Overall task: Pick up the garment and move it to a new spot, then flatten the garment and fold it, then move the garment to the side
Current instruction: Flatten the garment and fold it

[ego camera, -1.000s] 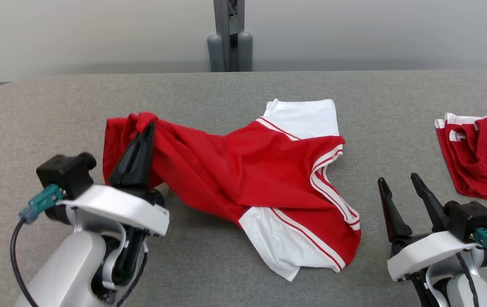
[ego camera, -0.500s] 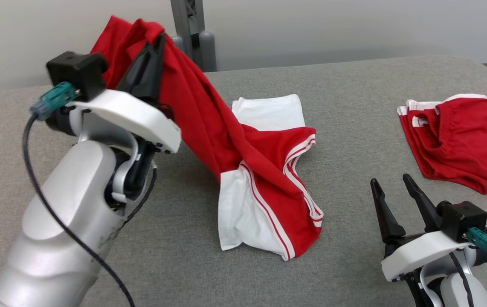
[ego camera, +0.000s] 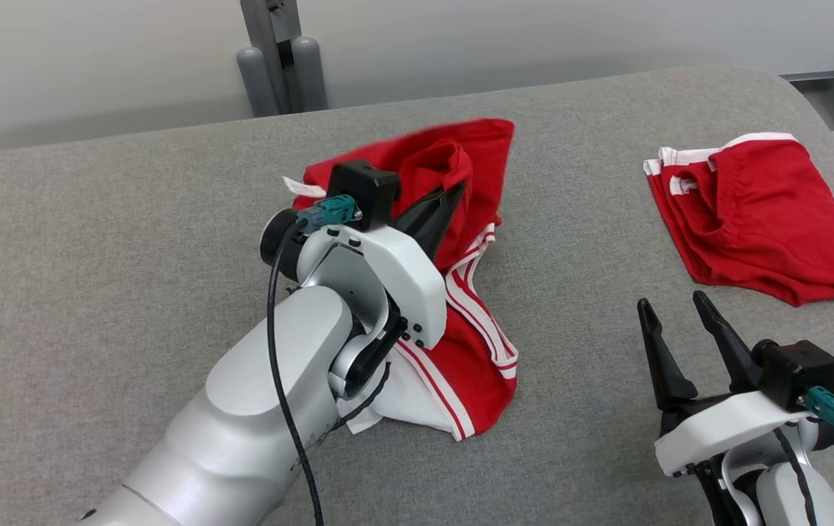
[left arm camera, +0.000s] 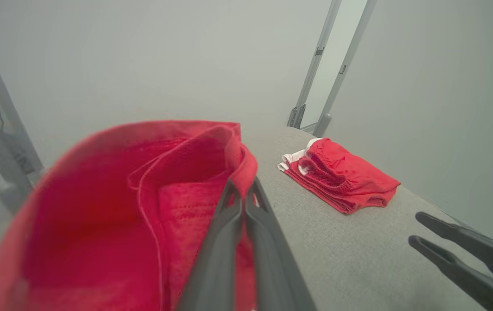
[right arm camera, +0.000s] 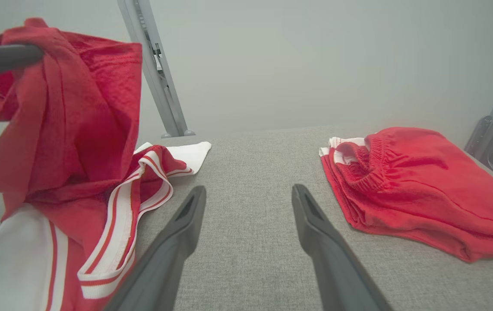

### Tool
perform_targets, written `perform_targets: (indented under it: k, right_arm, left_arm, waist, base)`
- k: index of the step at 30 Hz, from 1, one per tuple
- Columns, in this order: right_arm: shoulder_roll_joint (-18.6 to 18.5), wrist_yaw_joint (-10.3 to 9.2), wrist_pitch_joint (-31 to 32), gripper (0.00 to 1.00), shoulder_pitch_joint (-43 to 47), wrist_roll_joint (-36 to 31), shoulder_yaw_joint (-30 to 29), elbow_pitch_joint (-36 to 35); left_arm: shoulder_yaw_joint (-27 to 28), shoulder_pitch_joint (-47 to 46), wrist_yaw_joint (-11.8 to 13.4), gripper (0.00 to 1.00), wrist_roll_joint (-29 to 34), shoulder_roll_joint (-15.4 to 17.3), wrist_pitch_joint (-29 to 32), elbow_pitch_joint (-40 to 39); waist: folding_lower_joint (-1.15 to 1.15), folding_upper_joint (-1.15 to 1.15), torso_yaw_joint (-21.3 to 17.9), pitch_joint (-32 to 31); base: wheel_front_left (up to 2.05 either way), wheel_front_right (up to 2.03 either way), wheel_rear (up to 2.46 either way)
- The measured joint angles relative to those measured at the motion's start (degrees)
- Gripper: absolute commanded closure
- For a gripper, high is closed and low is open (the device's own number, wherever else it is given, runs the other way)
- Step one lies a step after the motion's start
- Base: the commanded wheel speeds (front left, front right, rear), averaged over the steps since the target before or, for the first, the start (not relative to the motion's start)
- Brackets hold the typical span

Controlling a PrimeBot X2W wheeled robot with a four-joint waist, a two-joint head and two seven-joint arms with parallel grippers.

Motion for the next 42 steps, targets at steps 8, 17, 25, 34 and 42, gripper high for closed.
perform_targets:
  k: [8, 17, 25, 34, 42]
  right_arm:
    - [-0.01, 0.00, -0.23, 0.00, -0.08, 0.00, -0.76, 0.16]
    - [0.01, 0.00, -0.58, 0.00, -0.24, -0.51, -1.76, 0.43]
    - [0.01, 0.01, -0.09, 0.00, 0.40, -0.67, -1.90, -0.05]
    - [0.00, 0.00, 0.40, 0.00, 0.64, -1.01, -2.11, -0.73]
    - [0.00, 0.00, 0.94, 0.00, 0.65, -1.07, -1.45, -1.04]
  left_arm:
    - [-0.49, -1.81, -0.35, 1.00, 0.13, -0.26, -2.37, 8.10]
    - [6.00, -5.91, 2.31, 1.00, -1.10, 3.56, -9.60, 11.22]
    - [10.17, -4.58, 4.89, 1.00, -2.58, 8.75, -11.67, 8.38]
    - [12.87, 9.78, 7.38, 1.00, -6.16, 13.51, -12.57, 3.27]
    - [16.53, 20.20, 10.23, 1.00, -8.33, 16.63, -14.06, -3.07]
  waist:
    - [0.00, 0.00, 0.63, 0.45]
    - [0.00, 0.00, 3.25, -0.33]
    - [0.00, 0.00, 5.99, -1.09]
    - [0.00, 0.00, 8.22, -0.59]
    - [0.00, 0.00, 8.85, 0.02]
  base:
    - [0.00, 0.00, 0.00]
    - [0.00, 0.00, 0.00]
    - [0.00, 0.00, 0.00]
    - [0.00, 0.00, 0.00]
    - [0.00, 0.00, 0.00]
